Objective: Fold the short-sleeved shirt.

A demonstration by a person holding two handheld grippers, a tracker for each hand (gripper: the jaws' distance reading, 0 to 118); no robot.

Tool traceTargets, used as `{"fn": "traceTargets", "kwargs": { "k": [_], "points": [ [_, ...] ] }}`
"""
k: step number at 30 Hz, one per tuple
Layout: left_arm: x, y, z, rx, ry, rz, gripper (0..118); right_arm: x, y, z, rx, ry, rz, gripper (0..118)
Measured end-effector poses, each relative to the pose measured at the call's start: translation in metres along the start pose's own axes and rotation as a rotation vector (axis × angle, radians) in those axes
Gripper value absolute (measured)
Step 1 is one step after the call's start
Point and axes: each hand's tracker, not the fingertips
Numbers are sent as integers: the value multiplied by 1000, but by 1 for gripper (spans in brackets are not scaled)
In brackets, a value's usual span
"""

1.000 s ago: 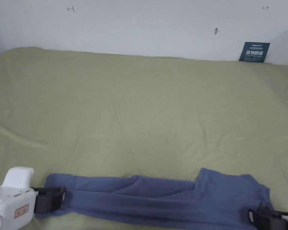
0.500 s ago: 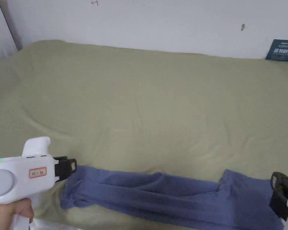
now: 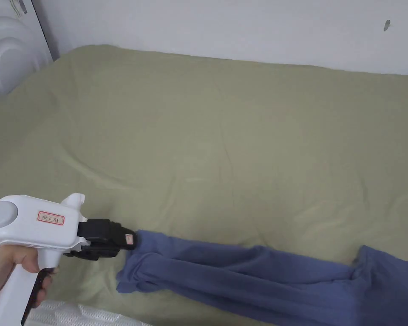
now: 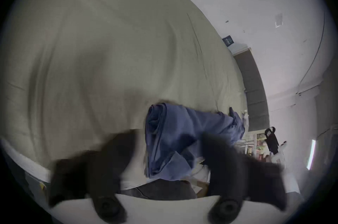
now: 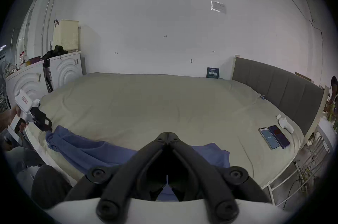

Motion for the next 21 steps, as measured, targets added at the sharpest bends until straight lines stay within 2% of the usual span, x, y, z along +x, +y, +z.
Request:
{"fn": "traceTargets", "kwargs": {
  "k": [1, 2, 4, 9, 14, 15, 16, 17, 18, 19, 20, 21],
  "points": [
    [-2, -1, -5, -20, 0, -5, 97, 0, 0, -1, -2, 3, -1, 0],
    [-2, -3, -9, -11, 12, -9, 118, -3, 3, 0, -3, 1, 0, 0],
    [2, -6, -16, -14, -9, -5, 118, -4, 3, -1, -2, -2, 8, 0],
    [10, -14, -35, -46, -186, 39, 118, -5, 3, -2, -9, -1, 12, 0],
    [5, -14, -47, -43, -168, 86, 116, -5, 0, -3, -27, 7, 8, 0],
    [-16, -2, -54, -41, -178, 95, 112, -5, -2, -3, -33, 15, 2, 0],
    [-19, 0, -56, -34, -177, 101, 99, -5, -3, -3, -36, 16, -4, 0],
    [-18, 0, -55, -33, -158, 91, 51, -5, -5, -3, -38, 17, -11, 0],
    [-19, -2, -57, -20, -108, 76, 11, -5, -4, -3, -42, 22, -19, 0],
    [-23, -4, -61, -28, -5, 95, 12, -6, -5, -2, -45, 26, -25, 0],
    [-27, -8, -70, -38, 21, 93, 11, -6, -5, -1, -44, 28, -27, 0],
    [-33, -7, -69, -31, -54, 107, 11, -6, -5, 1, -42, 28, -26, 0]
  ]
}}
